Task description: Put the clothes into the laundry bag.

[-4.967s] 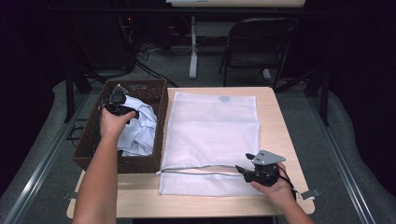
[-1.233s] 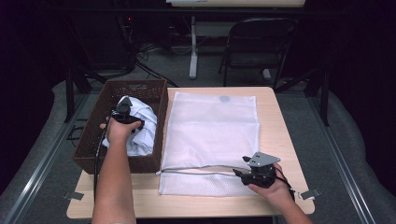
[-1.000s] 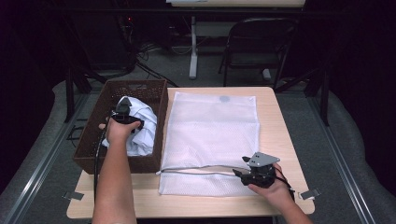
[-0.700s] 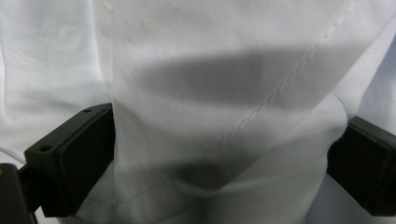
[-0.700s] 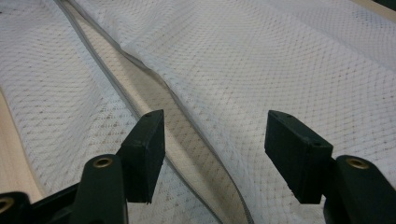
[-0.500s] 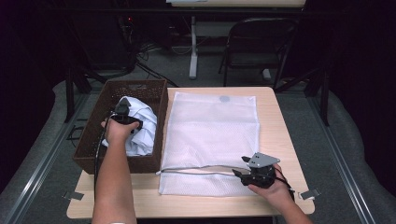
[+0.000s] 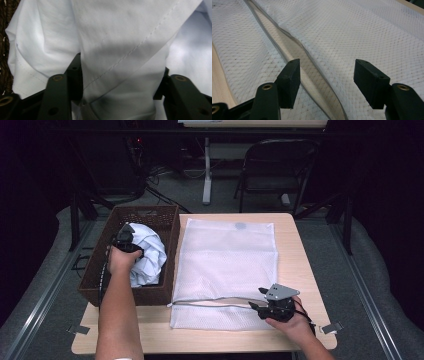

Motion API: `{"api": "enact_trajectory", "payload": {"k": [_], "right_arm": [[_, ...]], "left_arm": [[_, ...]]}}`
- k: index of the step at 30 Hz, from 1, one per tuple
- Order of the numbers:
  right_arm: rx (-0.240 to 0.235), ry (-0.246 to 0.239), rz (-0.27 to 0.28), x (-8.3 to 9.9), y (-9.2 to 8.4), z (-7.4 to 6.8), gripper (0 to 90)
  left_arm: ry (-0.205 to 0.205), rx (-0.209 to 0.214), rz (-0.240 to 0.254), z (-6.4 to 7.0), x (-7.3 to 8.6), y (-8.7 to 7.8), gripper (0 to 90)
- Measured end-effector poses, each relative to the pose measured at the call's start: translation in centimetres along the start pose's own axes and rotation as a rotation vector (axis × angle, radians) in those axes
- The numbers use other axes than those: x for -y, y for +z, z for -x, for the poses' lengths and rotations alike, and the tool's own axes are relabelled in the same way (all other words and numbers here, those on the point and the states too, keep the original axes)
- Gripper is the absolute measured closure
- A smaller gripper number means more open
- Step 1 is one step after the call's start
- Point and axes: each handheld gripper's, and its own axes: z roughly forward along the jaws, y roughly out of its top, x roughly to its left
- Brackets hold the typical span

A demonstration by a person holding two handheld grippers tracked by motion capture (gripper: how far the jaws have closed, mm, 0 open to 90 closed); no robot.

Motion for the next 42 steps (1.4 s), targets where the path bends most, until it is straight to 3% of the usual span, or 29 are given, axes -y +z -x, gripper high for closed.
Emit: {"api": "enact_trajectory", "payload": {"k": [6, 20, 42], "right_arm": [[0.001, -0.003, -0.004, 0.0, 0.1, 0.0, 38.4], [0.014, -0.024, 0.002, 0.0, 0.0, -0.2, 40.6], [0.001, -0.012, 0.018, 0.1, 0.0, -0.1, 43.1]], "left_arm": [[0.009, 0.021, 0.008, -0.4, 0.1, -0.1, 51.7], [-0.017, 0.09, 0.019, -1.4, 0.2, -0.8, 60.1], [0.004, 0.133, 0.018, -1.6, 0.0, -2.6, 62.2]]}}
